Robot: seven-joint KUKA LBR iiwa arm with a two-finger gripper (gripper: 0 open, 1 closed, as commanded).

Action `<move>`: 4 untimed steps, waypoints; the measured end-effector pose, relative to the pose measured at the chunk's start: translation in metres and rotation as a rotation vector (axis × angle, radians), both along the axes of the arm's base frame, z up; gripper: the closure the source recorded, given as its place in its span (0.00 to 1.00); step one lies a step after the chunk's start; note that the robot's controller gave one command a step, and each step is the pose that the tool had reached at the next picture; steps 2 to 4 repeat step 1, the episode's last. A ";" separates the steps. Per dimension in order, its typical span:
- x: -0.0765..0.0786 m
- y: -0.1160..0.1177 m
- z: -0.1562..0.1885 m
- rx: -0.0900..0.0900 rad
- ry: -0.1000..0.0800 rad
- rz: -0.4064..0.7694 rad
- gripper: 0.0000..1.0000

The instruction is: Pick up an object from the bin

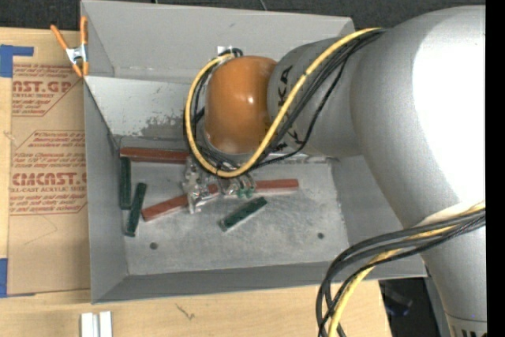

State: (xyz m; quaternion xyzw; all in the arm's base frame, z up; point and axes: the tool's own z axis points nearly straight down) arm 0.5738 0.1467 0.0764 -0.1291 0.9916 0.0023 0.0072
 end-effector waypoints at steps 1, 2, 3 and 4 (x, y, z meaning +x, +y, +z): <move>0.016 -0.042 0.175 -0.007 0.002 0.126 1.00; 0.016 -0.042 0.175 -0.007 0.002 0.126 1.00; 0.016 -0.042 0.175 -0.007 0.002 0.126 1.00; 0.016 -0.042 0.175 -0.007 0.002 0.126 1.00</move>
Offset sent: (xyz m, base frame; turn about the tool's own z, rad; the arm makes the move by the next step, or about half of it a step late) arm 0.0000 0.0000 0.0000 0.0000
